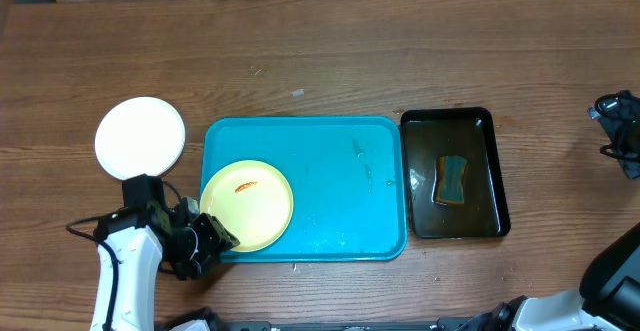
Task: Clean dirty plates on tray and stack at the side
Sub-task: 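Grip the yellow plate rim with the left gripper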
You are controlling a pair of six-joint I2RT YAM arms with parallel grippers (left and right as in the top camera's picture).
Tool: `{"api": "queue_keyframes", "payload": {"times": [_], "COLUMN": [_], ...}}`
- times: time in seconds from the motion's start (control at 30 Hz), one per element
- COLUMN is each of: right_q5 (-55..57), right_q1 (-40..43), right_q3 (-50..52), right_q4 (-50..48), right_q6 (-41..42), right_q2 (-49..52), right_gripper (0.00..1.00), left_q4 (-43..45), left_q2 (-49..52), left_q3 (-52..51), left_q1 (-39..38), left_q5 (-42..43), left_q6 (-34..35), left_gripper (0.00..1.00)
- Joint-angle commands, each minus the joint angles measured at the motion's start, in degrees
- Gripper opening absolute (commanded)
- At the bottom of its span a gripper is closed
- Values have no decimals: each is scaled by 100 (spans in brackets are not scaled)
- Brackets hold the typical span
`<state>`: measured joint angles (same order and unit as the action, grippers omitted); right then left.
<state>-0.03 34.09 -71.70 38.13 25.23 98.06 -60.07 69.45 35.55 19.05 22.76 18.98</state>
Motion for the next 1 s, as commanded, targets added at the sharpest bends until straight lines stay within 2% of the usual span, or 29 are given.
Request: {"api": "queue_keyframes", "payload": {"times": [0.0, 0.3, 0.67, 0.97], "right_q5": [-9, -9, -9, -9], "right_q1": [7, 7, 7, 7], "right_q3": [-70, -70, -70, -70], "right_q4": [-35, -35, -35, -35], "right_q6": [11, 11, 11, 11], "right_q2": [-20, -20, -20, -20], "right_gripper": [100, 100, 100, 100], "left_q4": [-22, 221, 354, 743], "left_q2": [20, 20, 20, 22], "left_q3": [212, 210, 192, -50], "left_q1": [-74, -625, -726, -758], "left_q5": [-101, -695, -962, -962], "left_q6": [-48, 356, 684, 831], "left_gripper": [51, 40, 36, 38]}}
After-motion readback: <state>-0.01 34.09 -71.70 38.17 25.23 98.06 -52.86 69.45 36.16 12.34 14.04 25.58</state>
